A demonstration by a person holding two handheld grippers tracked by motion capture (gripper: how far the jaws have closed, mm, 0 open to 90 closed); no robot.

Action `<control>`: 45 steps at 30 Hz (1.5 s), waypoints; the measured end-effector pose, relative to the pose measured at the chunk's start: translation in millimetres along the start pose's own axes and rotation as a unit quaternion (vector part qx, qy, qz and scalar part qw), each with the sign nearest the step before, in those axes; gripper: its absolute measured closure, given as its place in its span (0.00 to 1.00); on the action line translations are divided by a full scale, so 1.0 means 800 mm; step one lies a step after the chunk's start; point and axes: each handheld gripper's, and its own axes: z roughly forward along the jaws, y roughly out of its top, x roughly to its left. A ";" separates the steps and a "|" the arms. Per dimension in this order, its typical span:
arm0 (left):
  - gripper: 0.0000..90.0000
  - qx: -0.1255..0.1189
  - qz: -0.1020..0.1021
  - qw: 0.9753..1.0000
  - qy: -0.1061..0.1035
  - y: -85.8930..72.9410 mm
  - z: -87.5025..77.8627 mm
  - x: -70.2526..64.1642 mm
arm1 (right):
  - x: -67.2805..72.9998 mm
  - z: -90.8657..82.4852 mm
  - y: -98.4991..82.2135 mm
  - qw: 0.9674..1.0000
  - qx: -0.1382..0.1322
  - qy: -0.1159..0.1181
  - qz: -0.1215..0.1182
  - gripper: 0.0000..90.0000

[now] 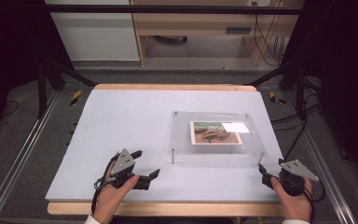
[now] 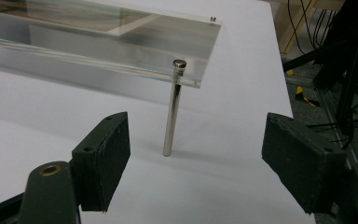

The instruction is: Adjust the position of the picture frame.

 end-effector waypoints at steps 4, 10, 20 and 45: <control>0.06 -0.005 -0.007 1.000 0.006 0.002 -0.003 0.002 | 0.002 0.010 0.003 1.000 0.012 0.003 -0.009 0.25; 0.05 -0.008 -0.008 1.000 0.017 0.001 -0.003 0.003 | 0.001 0.017 0.003 1.000 0.012 0.016 -0.007 0.32; 0.06 -0.015 -0.013 1.000 0.019 0.001 -0.003 0.004 | 0.000 0.032 0.008 0.998 0.002 0.060 0.014 0.57; 0.07 -0.013 -0.022 0.999 0.033 0.000 -0.005 0.002 | -0.016 0.046 0.010 0.992 -0.023 0.103 0.065 0.93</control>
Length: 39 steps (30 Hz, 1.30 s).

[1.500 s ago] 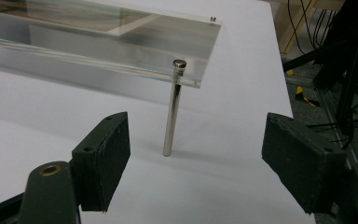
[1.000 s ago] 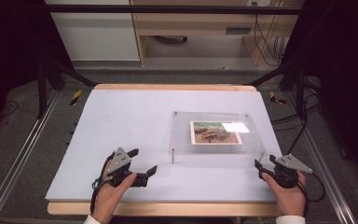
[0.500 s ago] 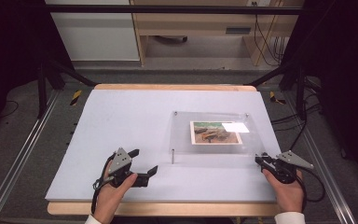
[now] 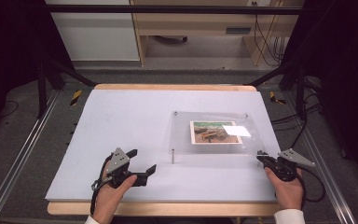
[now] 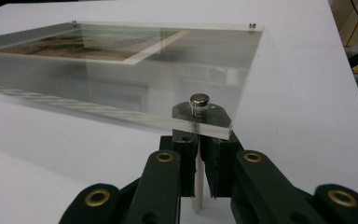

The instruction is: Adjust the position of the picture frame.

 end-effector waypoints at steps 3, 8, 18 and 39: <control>0.11 0.008 0.013 1.000 0.006 0.003 0.003 -0.005 | -0.001 -0.002 0.002 1.000 -0.003 0.003 0.004 0.93; 0.16 0.017 0.023 1.000 0.001 0.005 0.018 -0.015 | -0.004 -0.003 0.009 1.000 -0.010 0.010 0.013 0.94; 0.48 0.041 0.027 0.999 -0.010 0.015 0.079 -0.039 | -0.009 -0.002 0.018 0.999 -0.016 0.016 0.042 0.93; 0.94 -0.002 -0.081 0.996 -0.034 0.018 0.114 -0.028 | -0.009 -0.003 0.018 0.999 -0.020 0.022 0.038 0.93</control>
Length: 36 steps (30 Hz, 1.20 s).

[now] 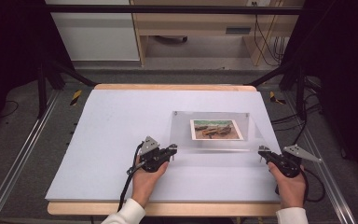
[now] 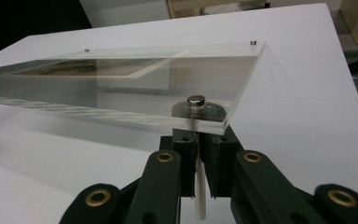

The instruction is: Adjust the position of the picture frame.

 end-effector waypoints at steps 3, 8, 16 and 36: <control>0.93 0.003 -0.005 1.000 -0.002 0.003 -0.001 0.001 | 0.000 0.000 0.000 1.000 -0.005 -0.001 -0.011 0.92; 0.93 0.006 -0.010 1.000 -0.004 0.007 -0.001 0.001 | -0.001 0.003 0.002 1.000 -0.011 -0.004 -0.023 0.87; 0.94 0.015 -0.001 1.000 -0.006 0.010 -0.001 0.002 | 0.001 0.013 0.006 0.999 -0.005 -0.002 -0.033 0.90; 0.86 0.022 0.003 1.000 -0.002 0.012 0.022 -0.002 | 0.000 0.013 0.006 1.000 0.000 0.001 -0.029 0.94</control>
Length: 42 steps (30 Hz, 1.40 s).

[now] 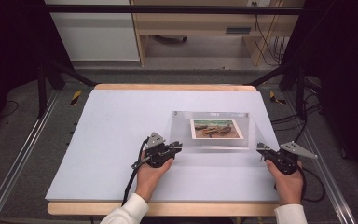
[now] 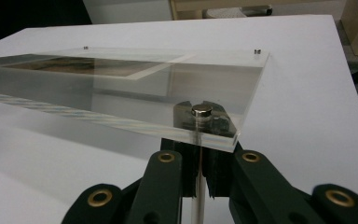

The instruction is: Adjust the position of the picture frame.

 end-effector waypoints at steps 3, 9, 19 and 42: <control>0.92 -0.002 -0.004 1.000 0.000 0.000 0.000 0.003 | 0.000 0.000 0.000 1.000 -0.001 0.001 0.000 0.94; 0.93 0.001 0.001 1.000 0.007 0.000 0.000 0.001 | -0.001 0.000 -0.001 1.000 -0.003 0.001 0.004 0.91; 0.93 0.007 -0.001 1.000 0.003 0.002 0.001 0.003 | -0.001 0.004 -0.001 1.000 0.001 0.002 0.009 0.92; 0.93 -0.038 0.015 0.999 0.022 0.023 -0.080 0.026 | 0.077 0.000 0.022 1.000 -0.027 0.000 -0.007 0.94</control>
